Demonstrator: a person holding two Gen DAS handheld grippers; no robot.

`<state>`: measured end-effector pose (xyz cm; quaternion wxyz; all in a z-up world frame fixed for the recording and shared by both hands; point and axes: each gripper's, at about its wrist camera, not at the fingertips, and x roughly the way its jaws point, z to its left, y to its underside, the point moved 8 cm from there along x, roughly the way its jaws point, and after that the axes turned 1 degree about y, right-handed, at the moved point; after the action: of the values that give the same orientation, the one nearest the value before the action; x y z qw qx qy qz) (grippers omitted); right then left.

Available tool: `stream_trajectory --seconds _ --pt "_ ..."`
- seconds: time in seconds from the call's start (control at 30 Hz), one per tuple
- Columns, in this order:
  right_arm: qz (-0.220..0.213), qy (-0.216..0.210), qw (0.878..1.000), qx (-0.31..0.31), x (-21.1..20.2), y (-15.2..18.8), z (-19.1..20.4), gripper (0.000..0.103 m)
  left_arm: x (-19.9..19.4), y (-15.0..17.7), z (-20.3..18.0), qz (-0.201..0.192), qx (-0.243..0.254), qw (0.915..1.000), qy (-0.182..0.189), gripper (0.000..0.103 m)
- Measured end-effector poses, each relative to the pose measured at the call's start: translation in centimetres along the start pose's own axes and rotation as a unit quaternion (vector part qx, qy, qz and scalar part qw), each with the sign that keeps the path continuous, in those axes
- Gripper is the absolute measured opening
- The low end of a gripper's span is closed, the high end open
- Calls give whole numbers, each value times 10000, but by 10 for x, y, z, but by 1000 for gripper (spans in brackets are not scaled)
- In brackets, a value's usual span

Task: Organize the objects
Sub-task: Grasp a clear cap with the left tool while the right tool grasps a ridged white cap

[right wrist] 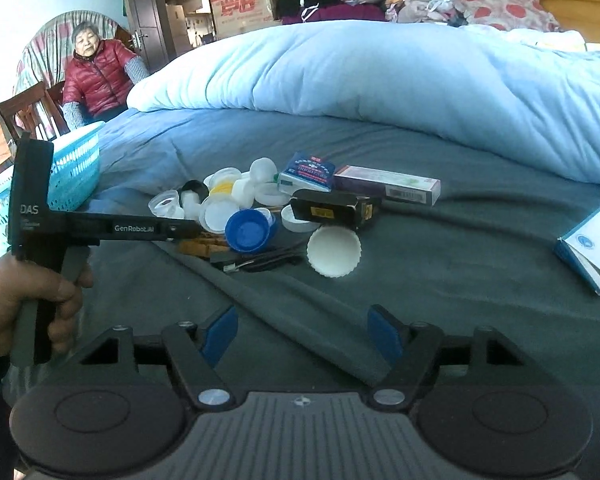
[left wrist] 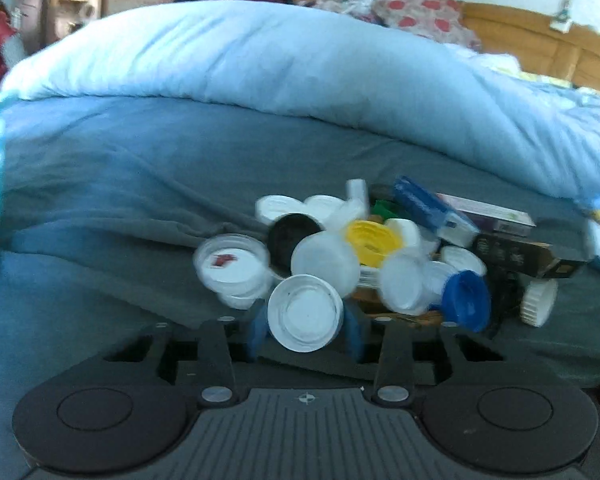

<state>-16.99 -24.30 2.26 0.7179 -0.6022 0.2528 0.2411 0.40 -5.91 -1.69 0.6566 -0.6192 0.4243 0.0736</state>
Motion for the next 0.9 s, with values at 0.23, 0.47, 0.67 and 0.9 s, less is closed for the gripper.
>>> stream_trajectory --seconds 0.23,0.47,0.67,0.9 --pt "-85 231 9997 74 36 -11 -8 62 -35 -7 13 -261 -194 9991 -287 40" --pt "-220 663 9976 -2 74 -17 -13 63 -41 0 3 -189 -132 9995 -223 40" --pt "-129 295 9995 -17 81 -19 -8 43 -45 -1 -11 -212 21 9996 -165 40" --pt "-284 -300 9988 -261 33 -34 33 43 -87 -18 -7 -533 122 9980 -311 40"
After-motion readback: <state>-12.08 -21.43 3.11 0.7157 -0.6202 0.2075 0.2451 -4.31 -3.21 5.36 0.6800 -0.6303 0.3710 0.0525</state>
